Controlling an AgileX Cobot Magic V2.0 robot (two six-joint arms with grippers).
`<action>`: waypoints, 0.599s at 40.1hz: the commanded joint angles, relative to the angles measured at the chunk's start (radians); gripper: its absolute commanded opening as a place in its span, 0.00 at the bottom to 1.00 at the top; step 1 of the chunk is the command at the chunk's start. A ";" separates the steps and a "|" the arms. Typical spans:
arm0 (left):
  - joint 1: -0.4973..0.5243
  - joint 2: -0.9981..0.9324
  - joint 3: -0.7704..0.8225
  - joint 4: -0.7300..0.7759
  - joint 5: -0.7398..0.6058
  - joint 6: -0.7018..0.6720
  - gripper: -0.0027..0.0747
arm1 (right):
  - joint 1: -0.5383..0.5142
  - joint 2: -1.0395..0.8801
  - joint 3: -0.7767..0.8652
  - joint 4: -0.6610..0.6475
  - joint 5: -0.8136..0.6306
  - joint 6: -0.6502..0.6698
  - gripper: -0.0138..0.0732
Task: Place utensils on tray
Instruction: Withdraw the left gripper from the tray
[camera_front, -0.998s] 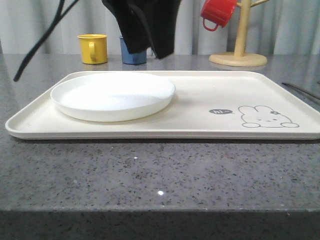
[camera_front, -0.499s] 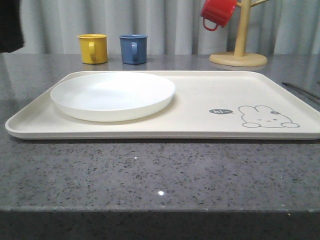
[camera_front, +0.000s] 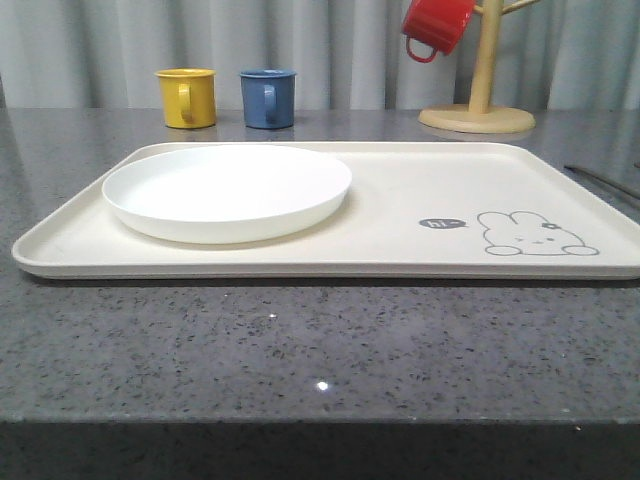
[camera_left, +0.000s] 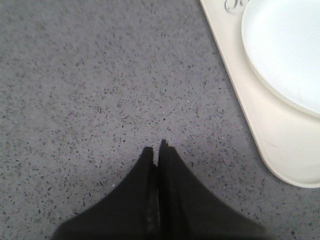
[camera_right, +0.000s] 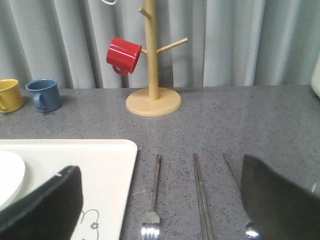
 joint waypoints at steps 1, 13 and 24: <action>0.000 -0.141 0.076 -0.028 -0.198 -0.009 0.01 | -0.007 0.018 -0.033 0.003 -0.073 -0.005 0.92; 0.000 -0.504 0.220 -0.052 -0.249 -0.009 0.01 | -0.007 0.018 -0.033 0.003 -0.073 -0.005 0.92; 0.000 -0.608 0.224 -0.052 -0.225 -0.009 0.01 | -0.007 0.018 -0.033 0.003 -0.073 -0.005 0.92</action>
